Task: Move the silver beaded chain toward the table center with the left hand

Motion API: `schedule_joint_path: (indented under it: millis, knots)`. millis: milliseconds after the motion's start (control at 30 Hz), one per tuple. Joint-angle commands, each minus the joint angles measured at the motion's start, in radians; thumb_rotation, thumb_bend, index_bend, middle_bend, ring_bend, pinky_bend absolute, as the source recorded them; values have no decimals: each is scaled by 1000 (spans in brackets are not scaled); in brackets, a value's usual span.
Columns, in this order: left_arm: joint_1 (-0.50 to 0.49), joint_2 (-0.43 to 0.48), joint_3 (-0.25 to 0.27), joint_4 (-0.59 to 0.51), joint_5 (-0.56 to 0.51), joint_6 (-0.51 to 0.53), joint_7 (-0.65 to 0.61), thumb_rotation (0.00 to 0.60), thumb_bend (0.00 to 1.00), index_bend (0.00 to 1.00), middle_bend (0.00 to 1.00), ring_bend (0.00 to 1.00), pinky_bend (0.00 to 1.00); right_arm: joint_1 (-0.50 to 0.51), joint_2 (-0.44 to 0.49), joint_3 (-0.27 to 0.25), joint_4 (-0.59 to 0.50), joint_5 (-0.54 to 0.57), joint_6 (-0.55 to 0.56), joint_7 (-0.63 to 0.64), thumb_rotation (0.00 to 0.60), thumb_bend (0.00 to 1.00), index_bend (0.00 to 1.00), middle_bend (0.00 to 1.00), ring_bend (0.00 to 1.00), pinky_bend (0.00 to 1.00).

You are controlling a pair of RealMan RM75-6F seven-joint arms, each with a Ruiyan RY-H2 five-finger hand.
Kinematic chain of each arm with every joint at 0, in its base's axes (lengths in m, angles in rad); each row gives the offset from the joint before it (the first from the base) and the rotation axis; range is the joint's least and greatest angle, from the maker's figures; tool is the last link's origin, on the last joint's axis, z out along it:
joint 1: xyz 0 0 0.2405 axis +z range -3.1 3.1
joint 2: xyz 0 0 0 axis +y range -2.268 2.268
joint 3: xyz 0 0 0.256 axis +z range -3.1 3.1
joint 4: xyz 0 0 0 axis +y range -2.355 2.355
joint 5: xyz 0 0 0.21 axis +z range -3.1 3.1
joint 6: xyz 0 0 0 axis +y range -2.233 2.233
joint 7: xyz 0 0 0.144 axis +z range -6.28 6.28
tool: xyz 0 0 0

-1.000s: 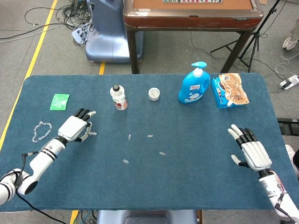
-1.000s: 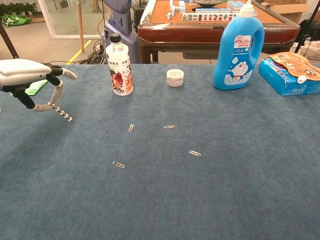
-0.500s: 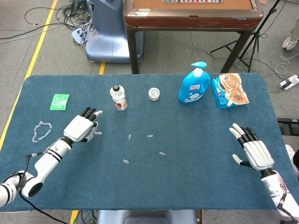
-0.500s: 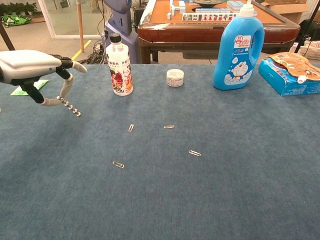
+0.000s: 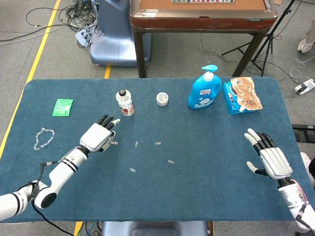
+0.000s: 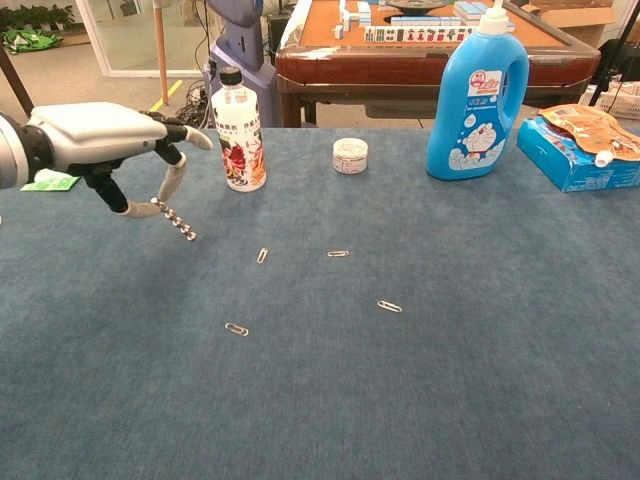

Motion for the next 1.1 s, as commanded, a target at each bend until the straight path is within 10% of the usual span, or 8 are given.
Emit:
schedule_joint_path:
  millis: [33, 1100]
  knots:
    - [-12, -13, -6, -5, -13, -10, 17, 600, 363, 707, 0, 0, 0, -1, 2, 0, 1, -1, 1, 5, 600, 305, 0, 0, 0, 0]
    - [-131, -133, -32, -12, -119, -53, 165, 600, 363, 708, 0, 0, 0, -11, 42, 4, -8, -21, 45, 76, 600, 305, 0, 0, 0, 0]
